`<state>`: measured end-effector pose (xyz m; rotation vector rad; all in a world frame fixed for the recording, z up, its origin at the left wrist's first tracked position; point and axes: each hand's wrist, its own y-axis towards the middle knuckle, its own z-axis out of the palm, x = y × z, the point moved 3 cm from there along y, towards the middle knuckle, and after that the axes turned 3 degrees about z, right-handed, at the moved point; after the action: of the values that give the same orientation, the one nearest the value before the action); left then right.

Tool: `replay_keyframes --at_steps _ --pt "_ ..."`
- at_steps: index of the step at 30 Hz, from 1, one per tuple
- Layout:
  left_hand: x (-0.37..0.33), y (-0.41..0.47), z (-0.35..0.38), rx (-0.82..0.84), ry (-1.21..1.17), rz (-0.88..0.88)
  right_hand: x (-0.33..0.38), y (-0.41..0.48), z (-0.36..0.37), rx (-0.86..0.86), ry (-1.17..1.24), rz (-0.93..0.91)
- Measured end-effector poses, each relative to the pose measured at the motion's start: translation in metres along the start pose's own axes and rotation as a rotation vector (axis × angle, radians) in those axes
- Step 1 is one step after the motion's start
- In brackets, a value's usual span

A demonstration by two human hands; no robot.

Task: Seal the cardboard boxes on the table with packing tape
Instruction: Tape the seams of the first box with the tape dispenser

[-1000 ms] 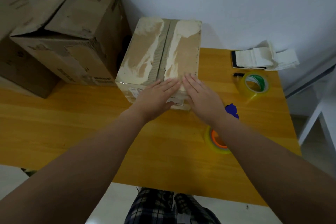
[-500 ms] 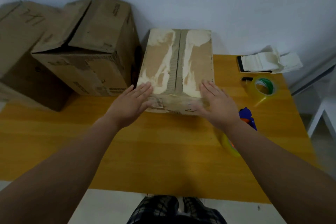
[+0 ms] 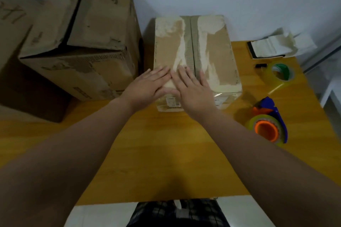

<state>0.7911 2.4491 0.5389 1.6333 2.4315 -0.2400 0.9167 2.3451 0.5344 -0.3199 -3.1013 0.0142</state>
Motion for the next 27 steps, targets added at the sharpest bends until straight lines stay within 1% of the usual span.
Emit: replay_keyframes --at_steps 7,9,12,14,17,19,21,24,27 --pt "0.003 -0.003 0.005 0.041 0.274 0.098 0.004 -0.002 0.010 -0.030 -0.164 -0.015" --pt "0.002 -0.003 0.005 0.049 0.331 0.083 0.006 -0.003 0.011 -0.043 -0.219 -0.006" --pt "-0.005 -0.003 0.005 0.105 0.476 0.046 0.004 -0.007 0.005 -0.003 -0.266 -0.011" --pt "-0.014 -0.002 0.003 0.140 0.539 0.004 -0.006 -0.013 -0.007 0.005 -0.174 0.001" --pt "-0.029 0.004 -0.001 0.112 0.420 -0.073 -0.045 -0.028 -0.023 -0.030 -0.026 0.109" --pt "-0.045 0.016 0.000 0.075 0.340 -0.036 -0.080 -0.037 -0.026 -0.043 0.051 0.214" --pt "-0.062 0.034 0.001 0.048 0.258 0.000 -0.109 -0.042 -0.023 -0.068 0.179 0.302" --pt "-0.080 0.059 0.006 0.033 0.172 0.001 -0.132 -0.047 -0.010 -0.047 0.539 0.369" --pt "-0.086 0.069 0.018 0.075 0.197 -0.008 -0.134 -0.054 0.007 -0.010 0.889 0.324"
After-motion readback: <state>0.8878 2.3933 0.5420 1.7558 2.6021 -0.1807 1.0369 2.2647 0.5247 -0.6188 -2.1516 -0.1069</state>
